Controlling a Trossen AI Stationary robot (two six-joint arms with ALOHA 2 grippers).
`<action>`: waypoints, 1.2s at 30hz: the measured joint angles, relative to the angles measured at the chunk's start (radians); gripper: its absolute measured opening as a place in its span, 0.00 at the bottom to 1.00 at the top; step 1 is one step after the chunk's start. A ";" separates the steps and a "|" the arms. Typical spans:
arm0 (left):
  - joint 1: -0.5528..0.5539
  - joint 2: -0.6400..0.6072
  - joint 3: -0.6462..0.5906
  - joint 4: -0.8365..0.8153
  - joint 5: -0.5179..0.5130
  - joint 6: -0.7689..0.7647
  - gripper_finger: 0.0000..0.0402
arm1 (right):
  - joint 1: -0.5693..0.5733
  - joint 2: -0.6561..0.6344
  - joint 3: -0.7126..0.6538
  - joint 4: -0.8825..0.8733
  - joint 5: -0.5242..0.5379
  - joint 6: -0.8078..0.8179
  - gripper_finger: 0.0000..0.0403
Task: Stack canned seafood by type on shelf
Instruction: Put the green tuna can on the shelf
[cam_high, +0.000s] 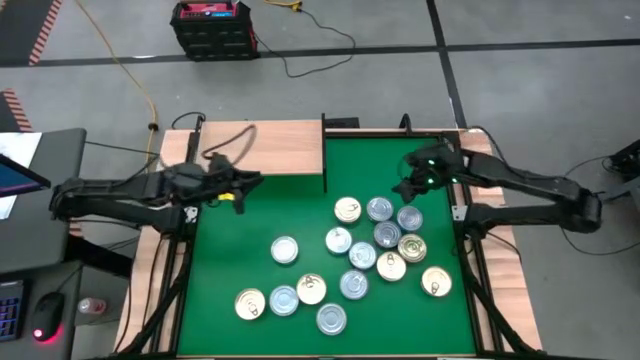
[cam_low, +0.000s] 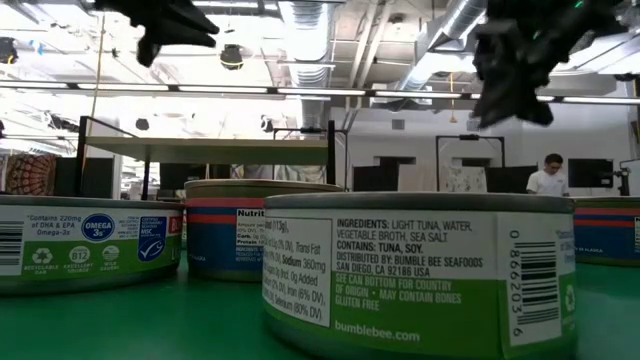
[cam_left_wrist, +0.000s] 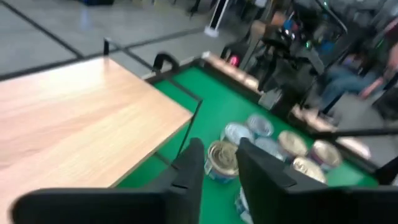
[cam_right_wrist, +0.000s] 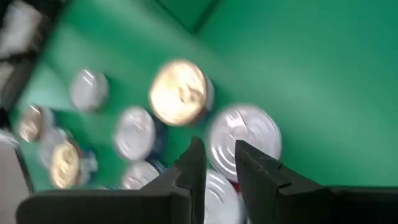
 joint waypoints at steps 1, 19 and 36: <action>0.007 0.037 0.020 -0.003 0.015 -0.001 0.27 | -0.021 0.037 0.000 -0.011 -0.025 -0.031 0.29; 0.061 0.298 0.164 -0.049 0.228 -0.091 0.35 | -0.091 0.432 0.000 0.014 -0.023 -0.409 0.29; 0.058 0.297 0.164 -0.050 0.316 -0.119 0.35 | -0.168 0.520 0.001 0.031 0.028 -0.345 0.03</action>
